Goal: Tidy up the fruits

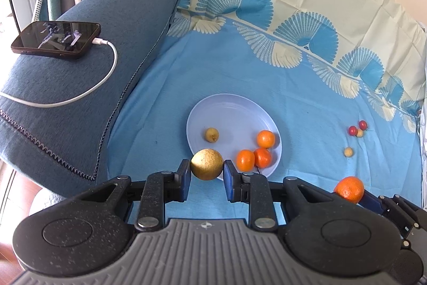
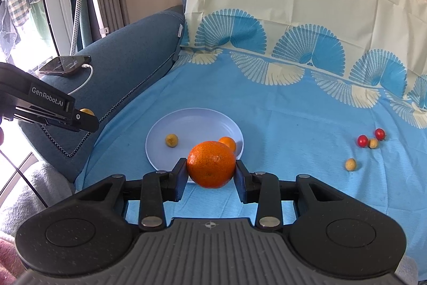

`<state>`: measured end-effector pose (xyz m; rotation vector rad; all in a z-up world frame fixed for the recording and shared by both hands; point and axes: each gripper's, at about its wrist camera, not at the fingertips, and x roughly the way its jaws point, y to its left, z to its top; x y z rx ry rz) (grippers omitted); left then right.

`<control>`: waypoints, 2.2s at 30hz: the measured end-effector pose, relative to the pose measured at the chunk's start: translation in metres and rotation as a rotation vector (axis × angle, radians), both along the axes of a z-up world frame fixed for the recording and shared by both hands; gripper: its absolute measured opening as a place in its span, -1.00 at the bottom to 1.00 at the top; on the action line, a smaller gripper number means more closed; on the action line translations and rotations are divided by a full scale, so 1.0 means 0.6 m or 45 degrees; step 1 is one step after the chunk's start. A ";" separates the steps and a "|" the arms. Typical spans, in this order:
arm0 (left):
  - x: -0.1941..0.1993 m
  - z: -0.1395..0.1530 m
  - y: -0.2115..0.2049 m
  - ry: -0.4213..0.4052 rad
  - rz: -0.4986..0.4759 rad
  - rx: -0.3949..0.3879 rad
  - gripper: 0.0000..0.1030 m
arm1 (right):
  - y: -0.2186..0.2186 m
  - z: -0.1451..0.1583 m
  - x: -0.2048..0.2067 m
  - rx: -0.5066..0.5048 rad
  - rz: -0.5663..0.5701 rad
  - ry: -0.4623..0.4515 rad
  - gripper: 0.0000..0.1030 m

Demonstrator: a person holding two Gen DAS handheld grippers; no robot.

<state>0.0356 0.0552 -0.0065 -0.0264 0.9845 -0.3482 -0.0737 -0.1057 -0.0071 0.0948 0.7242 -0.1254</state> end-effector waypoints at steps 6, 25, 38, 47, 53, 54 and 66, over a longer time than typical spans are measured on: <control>0.037 -0.012 -0.020 0.008 0.003 0.010 -0.45 | -0.006 -0.017 0.041 0.013 0.006 0.026 -0.26; 0.157 -0.082 -0.087 0.053 -0.009 0.078 -0.45 | -0.020 -0.081 0.170 0.008 0.066 0.090 -0.26; 0.207 -0.150 -0.103 0.114 -0.012 0.170 -0.45 | -0.020 -0.135 0.226 0.012 0.093 0.171 -0.25; 0.217 -0.160 -0.103 0.118 -0.024 0.161 0.77 | -0.015 -0.148 0.248 -0.037 0.135 0.168 -0.13; 0.188 -0.129 -0.082 0.085 -0.017 0.158 0.99 | -0.012 -0.126 0.221 -0.103 0.140 0.146 0.70; 0.179 -0.125 -0.077 0.082 -0.015 0.162 0.99 | -0.012 -0.122 0.213 -0.092 0.135 0.155 0.72; 0.082 -0.090 -0.032 0.056 0.017 0.193 0.99 | 0.021 -0.077 0.115 -0.043 0.097 0.190 0.84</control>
